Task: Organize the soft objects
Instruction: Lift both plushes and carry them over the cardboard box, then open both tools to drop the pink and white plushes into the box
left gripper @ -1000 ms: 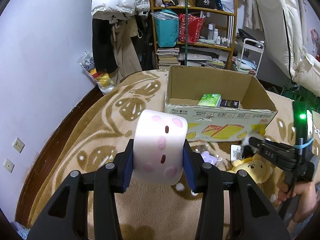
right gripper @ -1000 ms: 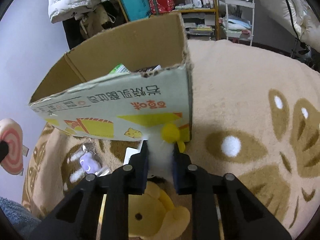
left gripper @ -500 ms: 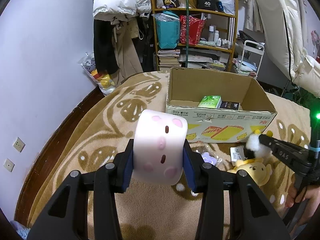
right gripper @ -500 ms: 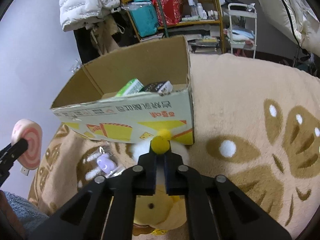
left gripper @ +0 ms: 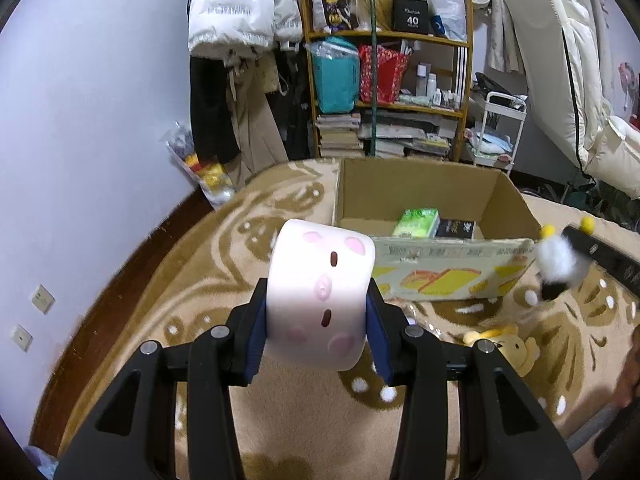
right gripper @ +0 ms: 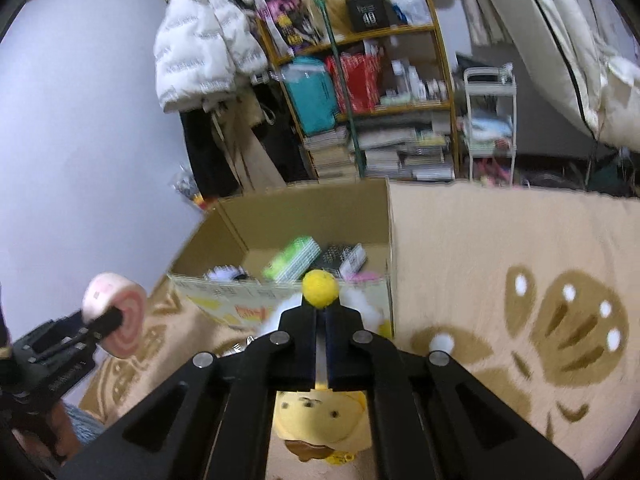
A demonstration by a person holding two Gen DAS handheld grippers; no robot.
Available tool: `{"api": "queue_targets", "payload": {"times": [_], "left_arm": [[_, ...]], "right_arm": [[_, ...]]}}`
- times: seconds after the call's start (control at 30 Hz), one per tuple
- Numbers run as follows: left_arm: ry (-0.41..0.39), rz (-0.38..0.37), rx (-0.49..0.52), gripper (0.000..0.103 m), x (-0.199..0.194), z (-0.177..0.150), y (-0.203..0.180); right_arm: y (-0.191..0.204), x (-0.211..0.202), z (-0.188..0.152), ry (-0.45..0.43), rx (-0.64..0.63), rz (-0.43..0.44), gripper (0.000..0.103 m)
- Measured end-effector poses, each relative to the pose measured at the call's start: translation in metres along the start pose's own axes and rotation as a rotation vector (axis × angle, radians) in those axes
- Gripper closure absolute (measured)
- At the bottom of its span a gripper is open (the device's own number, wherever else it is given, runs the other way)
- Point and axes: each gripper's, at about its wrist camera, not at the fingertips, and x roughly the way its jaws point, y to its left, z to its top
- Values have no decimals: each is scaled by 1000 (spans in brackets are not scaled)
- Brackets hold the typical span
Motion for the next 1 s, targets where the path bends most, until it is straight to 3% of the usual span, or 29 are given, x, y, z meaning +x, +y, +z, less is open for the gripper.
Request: {"api": "queue_targets", "payload": {"times": [0.23, 0.57, 0.83, 1.0], "left_arm": [[-53, -16, 33, 61, -6, 23, -12], [-131, -43, 78, 60, 11, 78, -35], [-118, -56, 75, 60, 40, 103, -46], [-61, -57, 66, 58, 62, 99, -51]], "right_arm": [[16, -23, 36, -98, -36, 23, 99], [34, -12, 80, -158, -93, 55, 99], [42, 1, 112, -197, -130, 66, 99], [35, 20, 107, -155, -116, 53, 99]]}}
